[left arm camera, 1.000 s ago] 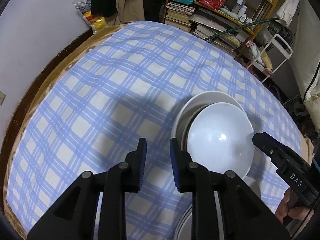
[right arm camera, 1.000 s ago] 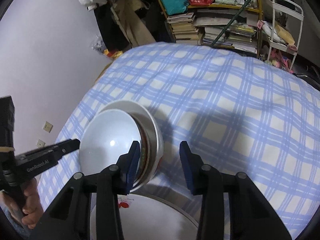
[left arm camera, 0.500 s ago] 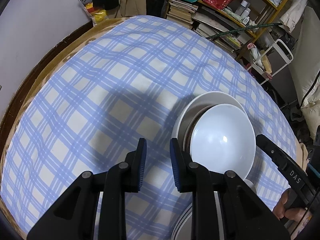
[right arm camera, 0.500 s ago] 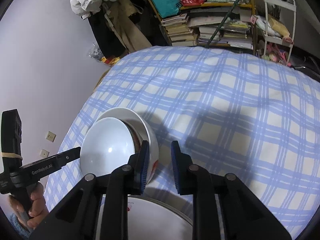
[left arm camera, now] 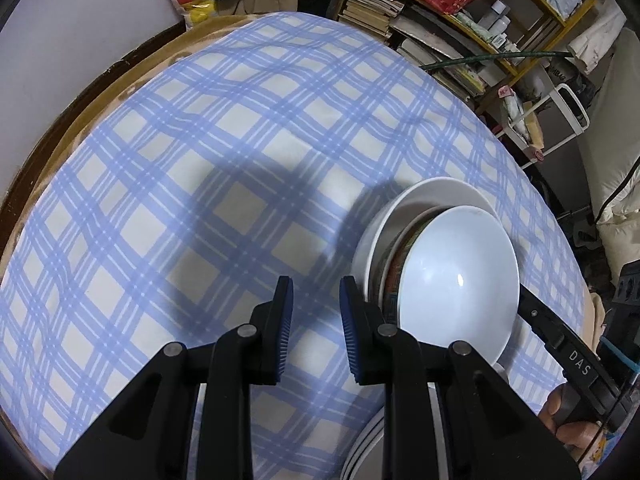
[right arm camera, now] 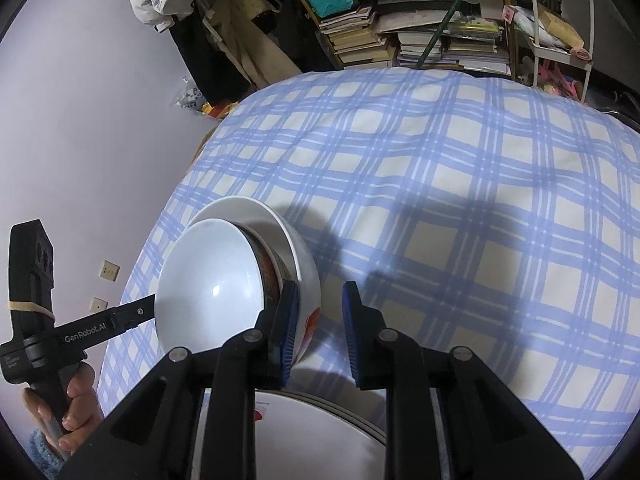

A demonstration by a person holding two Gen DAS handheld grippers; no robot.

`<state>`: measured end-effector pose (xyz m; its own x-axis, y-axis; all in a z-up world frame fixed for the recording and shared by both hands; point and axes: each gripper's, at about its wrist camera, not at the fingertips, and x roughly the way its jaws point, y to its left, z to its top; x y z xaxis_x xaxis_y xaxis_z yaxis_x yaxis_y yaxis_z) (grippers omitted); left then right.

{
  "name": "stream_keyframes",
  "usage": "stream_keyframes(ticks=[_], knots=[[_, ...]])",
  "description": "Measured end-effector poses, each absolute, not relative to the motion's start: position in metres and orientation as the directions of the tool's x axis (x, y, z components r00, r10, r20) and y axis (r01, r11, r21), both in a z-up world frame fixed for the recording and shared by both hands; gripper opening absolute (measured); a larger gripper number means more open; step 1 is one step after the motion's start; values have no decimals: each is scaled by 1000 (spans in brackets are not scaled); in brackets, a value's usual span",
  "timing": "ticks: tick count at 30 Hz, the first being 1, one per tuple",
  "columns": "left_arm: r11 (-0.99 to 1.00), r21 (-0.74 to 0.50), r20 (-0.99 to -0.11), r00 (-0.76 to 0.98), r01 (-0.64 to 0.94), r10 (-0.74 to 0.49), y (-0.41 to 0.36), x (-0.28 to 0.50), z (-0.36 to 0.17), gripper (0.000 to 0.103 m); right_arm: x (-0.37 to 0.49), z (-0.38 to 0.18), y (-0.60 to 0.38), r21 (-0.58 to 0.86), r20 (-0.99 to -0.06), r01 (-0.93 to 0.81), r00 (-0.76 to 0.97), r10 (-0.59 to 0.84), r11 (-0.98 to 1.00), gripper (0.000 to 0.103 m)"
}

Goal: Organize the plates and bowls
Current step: 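Close both tools on opposite rims of the bowl stack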

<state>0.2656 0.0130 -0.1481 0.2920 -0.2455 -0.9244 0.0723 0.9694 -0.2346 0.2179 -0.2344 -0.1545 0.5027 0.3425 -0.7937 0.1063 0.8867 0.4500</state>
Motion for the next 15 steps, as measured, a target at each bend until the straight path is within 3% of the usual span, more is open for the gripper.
stream_keyframes(ticks=[15], knots=[[934, -354, -895, 273, 47, -353, 29, 268, -141, 23, 219, -156, -235, 456, -794, 110, 498, 348, 883, 25]])
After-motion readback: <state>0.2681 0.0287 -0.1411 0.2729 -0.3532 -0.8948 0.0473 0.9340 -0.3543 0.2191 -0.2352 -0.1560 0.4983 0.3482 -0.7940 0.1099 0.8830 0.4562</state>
